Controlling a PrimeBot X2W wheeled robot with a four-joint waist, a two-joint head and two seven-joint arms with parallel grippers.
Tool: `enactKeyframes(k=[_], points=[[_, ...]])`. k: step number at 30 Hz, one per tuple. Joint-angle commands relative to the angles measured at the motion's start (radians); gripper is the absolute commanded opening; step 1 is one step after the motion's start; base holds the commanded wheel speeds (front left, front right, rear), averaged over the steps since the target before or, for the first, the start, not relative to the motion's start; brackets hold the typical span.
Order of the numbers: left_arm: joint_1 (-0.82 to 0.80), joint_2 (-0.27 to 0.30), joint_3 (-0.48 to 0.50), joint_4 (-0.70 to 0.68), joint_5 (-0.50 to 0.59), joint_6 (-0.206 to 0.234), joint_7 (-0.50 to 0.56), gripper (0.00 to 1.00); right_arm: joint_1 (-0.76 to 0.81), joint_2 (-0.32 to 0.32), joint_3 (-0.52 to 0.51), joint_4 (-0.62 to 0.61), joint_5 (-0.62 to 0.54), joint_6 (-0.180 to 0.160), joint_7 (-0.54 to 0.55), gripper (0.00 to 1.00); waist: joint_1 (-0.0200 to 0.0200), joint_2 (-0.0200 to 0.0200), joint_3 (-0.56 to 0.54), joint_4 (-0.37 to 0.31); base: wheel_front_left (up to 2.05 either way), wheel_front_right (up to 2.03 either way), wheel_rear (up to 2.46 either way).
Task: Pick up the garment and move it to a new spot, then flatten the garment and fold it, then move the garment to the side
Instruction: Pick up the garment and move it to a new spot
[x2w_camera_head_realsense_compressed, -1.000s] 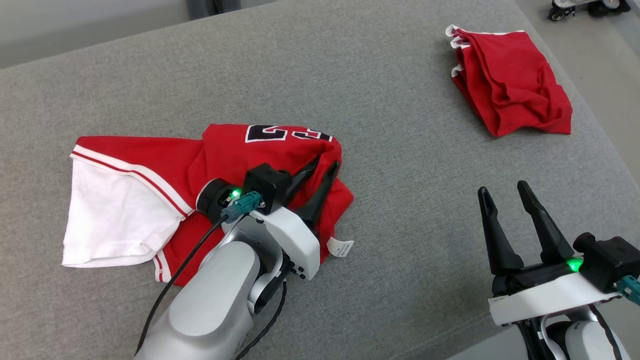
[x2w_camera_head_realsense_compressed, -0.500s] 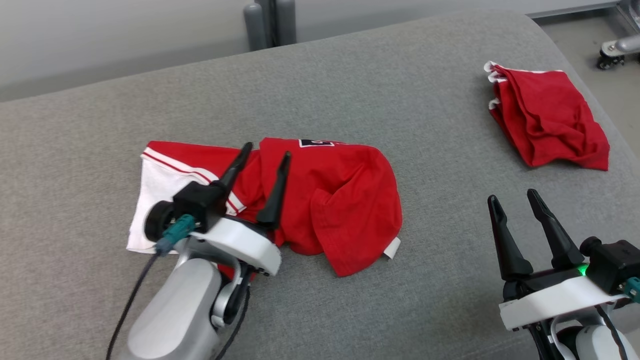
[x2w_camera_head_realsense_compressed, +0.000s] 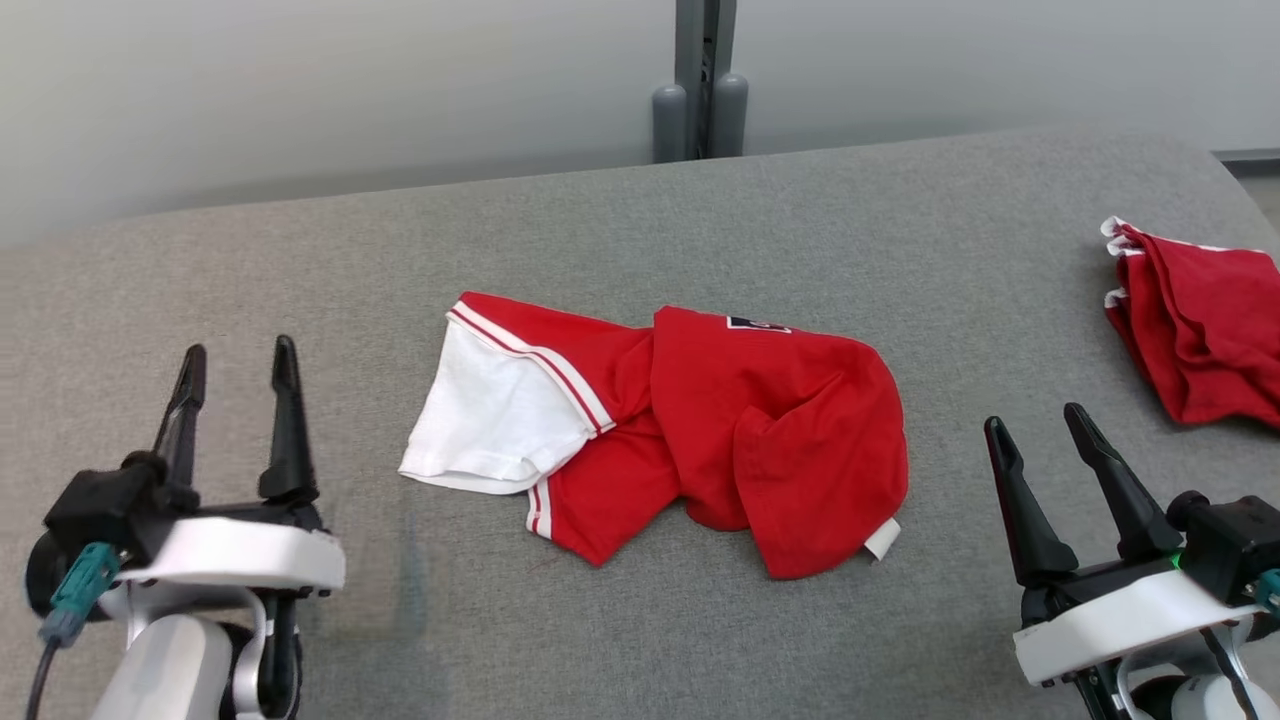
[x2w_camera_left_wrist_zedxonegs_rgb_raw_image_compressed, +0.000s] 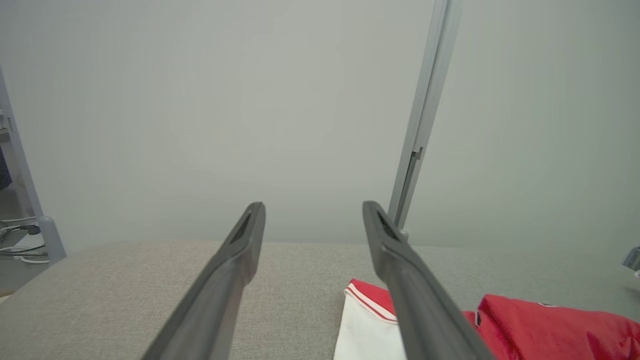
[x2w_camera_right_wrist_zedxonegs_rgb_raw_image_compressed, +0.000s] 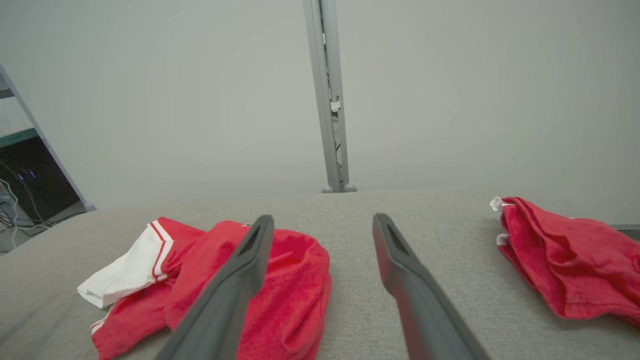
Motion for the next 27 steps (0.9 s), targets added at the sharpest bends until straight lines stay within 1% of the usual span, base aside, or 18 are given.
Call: enactKeyframes(k=[1,5,10,17,27], points=[[0.036,0.014,0.033,-0.021,0.009,0.003,-0.001,1.00,0.016,-0.009,-0.004,-0.003,-0.006,0.000,0.007,1.00,0.0000,0.0000,-0.024,0.026,0.00,0.00,0.00],[0.113,0.031,0.073,-0.054,0.025,0.003,-0.001,1.00,0.031,-0.010,-0.008,0.002,-0.012,0.000,0.010,1.00,0.0000,0.0000,-0.043,0.043,0.00,0.00,0.00],[0.201,0.050,0.080,-0.080,0.028,-0.006,-0.001,1.00,0.057,-0.011,-0.014,0.010,-0.015,0.000,0.023,1.00,0.0000,0.0000,-0.080,0.051,0.00,0.00,0.00],[0.297,0.056,0.069,-0.106,0.018,-0.003,0.010,1.00,0.094,-0.019,-0.015,0.010,-0.026,0.000,0.040,1.00,0.0000,0.0000,-0.125,0.057,0.00,0.00,0.00],[0.363,0.067,0.050,-0.140,0.019,0.010,0.048,1.00,0.134,-0.012,-0.023,-0.004,-0.037,0.000,0.058,1.00,0.0000,0.0000,-0.150,0.059,0.00,0.00,0.00]])
